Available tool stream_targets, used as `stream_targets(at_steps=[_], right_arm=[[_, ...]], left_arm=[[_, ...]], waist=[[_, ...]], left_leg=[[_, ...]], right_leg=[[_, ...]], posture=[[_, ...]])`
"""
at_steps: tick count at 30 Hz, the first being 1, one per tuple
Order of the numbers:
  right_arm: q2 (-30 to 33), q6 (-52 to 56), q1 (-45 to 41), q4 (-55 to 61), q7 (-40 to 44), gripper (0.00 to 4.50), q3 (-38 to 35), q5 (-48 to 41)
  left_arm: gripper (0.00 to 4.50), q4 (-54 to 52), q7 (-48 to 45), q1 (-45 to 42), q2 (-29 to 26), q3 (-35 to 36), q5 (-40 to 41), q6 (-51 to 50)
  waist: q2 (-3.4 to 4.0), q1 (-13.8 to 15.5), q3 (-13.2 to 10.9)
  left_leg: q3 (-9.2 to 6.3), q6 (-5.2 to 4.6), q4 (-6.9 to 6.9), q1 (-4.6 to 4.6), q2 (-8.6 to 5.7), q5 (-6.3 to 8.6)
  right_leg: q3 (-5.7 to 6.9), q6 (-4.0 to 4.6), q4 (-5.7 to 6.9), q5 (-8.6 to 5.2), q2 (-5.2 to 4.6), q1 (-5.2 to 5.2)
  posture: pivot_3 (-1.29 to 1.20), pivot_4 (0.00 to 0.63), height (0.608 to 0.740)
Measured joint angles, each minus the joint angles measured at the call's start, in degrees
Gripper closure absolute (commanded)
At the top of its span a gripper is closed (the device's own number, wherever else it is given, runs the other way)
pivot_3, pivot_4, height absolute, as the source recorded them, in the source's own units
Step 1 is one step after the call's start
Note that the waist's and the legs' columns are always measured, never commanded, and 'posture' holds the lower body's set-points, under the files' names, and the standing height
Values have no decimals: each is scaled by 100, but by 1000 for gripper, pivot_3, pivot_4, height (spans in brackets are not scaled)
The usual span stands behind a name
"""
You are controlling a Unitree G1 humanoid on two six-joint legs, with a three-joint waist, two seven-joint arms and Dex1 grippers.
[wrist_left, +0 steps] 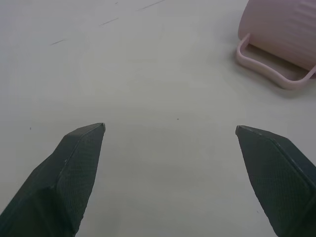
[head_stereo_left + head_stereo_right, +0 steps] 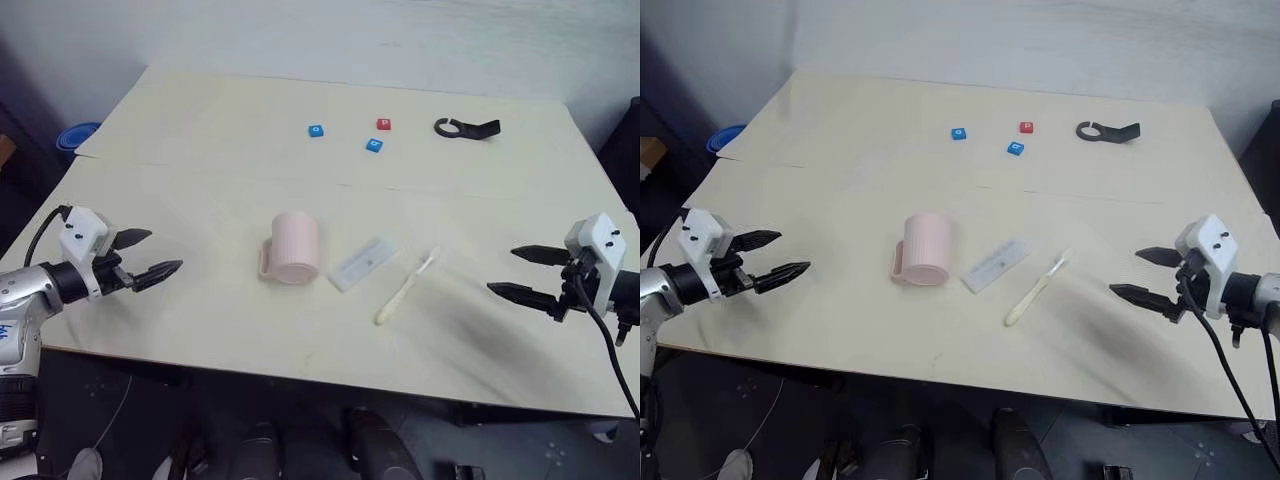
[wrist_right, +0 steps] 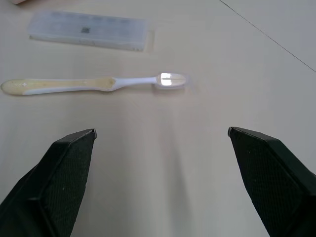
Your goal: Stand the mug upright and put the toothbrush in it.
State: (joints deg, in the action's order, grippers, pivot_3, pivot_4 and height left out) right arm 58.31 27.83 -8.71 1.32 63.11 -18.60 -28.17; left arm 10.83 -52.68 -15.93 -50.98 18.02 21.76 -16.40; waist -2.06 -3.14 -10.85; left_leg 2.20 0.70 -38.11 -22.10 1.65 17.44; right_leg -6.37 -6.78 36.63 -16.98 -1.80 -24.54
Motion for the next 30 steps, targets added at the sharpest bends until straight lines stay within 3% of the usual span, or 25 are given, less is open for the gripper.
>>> stream_targets(at_steps=[17, 23, 27, 30], right_arm=[[0, 260, 266, 320, -52, 21, 0, -1], [1, 488, 256, 659, -220, 21, -38, -35], [3, 784, 340, 1471, -259, 21, -199, -301], [4, 1011, 486, 2128, -217, 21, -371, -668]], left_arm=[[0, -869, 306, 220, 104, -112, 75, -1064], [0, -1407, 1007, -285, 386, -207, 499, -2720], [0, -1459, 2067, -1283, 874, -289, 693, -5021], [0, -1484, 2563, -1818, 1334, -142, 790, -6139]], waist=[[0, -2, 0], [0, -6, 0], [0, 14, 0], [-2, 32, 1]], left_leg=[[0, 0, -2, 1, -1, 0], [-3, 0, -8, 1, -2, 0], [-10, -1, -17, -2, -7, 0], [-14, 0, -18, -8, -8, 0]], right_leg=[[-2, 0, 5, 0, 4, 0], [-3, -1, 15, 0, 21, -1], [1, -3, 24, 0, 36, -1], [4, -5, 25, 1, 38, -1]], posture=[[0, 150, 740], [0, 150, 740], [0, 150, 740], [0, 150, 740]])
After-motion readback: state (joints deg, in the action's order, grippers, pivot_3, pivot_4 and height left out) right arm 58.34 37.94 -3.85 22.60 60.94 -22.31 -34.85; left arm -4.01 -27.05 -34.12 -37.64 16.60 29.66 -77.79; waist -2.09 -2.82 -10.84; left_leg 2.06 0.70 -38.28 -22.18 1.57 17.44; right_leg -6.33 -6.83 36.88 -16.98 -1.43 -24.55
